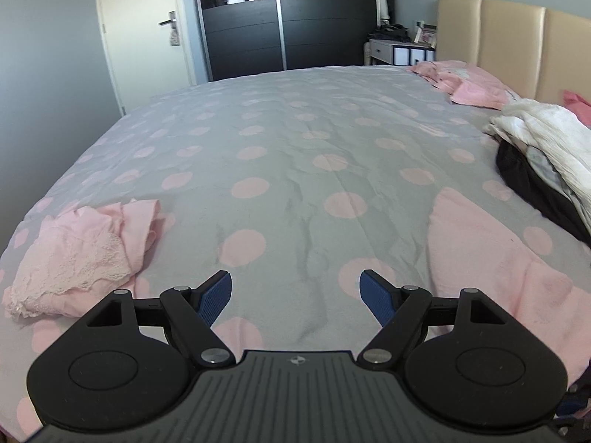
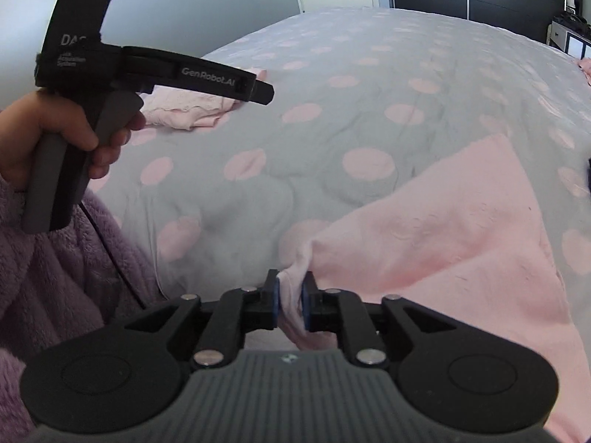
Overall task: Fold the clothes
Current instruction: 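Pull the pink garment out with the right tool and spread it on the bed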
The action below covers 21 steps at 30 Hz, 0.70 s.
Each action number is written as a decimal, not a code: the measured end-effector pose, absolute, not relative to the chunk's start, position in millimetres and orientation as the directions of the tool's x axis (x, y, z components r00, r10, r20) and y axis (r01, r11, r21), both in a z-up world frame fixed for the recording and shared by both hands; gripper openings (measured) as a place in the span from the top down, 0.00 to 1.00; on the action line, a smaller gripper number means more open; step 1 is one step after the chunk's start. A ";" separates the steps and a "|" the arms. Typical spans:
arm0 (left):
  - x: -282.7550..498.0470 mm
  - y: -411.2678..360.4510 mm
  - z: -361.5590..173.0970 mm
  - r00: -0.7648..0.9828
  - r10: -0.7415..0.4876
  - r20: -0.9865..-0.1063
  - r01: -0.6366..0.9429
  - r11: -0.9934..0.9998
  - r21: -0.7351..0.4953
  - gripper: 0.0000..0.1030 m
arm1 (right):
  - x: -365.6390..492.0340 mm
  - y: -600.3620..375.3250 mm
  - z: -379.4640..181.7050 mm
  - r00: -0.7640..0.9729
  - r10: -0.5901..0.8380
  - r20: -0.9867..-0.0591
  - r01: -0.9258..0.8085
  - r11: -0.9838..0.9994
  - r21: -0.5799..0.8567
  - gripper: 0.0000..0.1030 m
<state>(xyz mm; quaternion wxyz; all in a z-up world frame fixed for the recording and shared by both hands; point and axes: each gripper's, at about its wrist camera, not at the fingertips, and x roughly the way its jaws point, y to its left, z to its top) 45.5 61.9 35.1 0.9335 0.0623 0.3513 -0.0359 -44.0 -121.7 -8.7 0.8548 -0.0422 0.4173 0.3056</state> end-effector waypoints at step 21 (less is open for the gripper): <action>73.9 -41.8 -5.5 0.604 -0.283 -0.745 0.435 0.900 0.011 0.26 | 27.9 -272.1 -60.0 0.580 0.130 -0.804 -0.280 0.959 -0.047 0.45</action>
